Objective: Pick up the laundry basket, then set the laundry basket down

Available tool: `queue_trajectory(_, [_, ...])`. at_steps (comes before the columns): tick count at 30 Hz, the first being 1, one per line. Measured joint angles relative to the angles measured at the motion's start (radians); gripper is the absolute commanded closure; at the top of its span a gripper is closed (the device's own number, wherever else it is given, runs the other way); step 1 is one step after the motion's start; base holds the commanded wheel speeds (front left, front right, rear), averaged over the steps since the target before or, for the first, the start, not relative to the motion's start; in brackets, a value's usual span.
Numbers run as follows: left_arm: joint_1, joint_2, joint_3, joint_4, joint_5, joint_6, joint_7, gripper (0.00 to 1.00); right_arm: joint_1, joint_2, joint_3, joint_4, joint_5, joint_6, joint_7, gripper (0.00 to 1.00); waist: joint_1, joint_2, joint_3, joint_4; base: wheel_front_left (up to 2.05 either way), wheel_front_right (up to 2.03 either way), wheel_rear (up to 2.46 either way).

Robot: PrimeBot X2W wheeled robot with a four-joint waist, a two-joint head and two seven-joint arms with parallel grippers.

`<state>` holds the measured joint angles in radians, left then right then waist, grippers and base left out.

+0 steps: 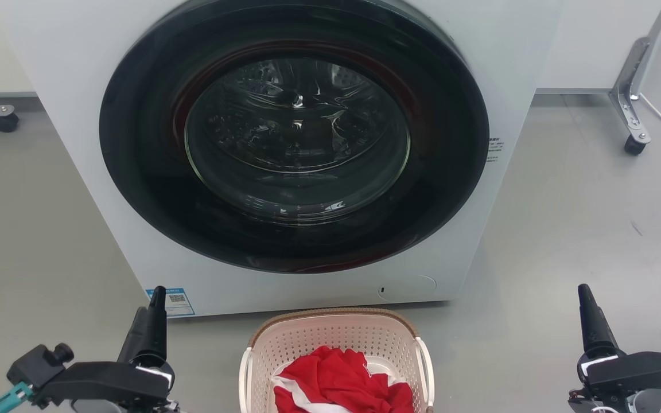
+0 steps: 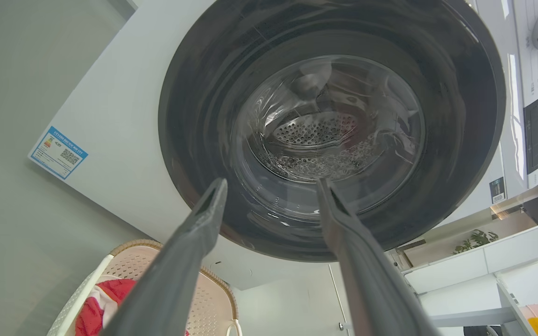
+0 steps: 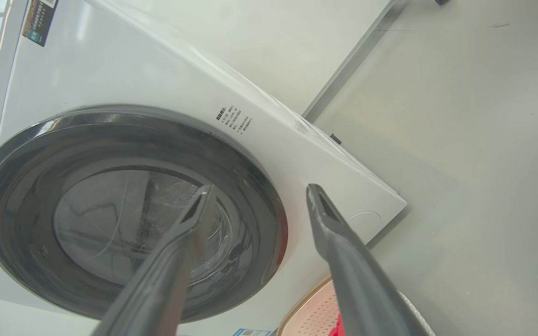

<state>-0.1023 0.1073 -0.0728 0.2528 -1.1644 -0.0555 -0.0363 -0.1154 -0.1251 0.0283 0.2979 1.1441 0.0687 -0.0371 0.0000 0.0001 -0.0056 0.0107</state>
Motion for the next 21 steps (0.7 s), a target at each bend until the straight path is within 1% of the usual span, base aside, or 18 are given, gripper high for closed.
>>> queue_trajectory(8, [-0.014, 0.028, -0.050, -0.031, 0.150, 0.030, -0.028, 0.00, -0.012, -0.027, 0.044, -0.024, -0.143, -0.032, -0.027, 0.00, 0.0000, 0.0000, -0.002, 0.001, 0.00, 0.00, 0.00])
queue_trajectory(15, [-0.015, 0.050, -0.091, -0.050, 0.269, 0.048, -0.051, 0.00, -0.018, -0.043, 0.079, -0.038, -0.246, -0.048, -0.051, 0.00, 0.0000, 0.0000, -0.003, 0.002, 0.00, 0.00, 0.00])
queue_trajectory(21, [-0.015, 0.055, -0.116, -0.065, 0.362, 0.066, -0.073, 0.00, -0.018, -0.052, 0.105, -0.044, -0.328, -0.061, -0.072, 0.00, 0.0000, 0.0000, -0.003, 0.002, 0.00, 0.00, 0.00])
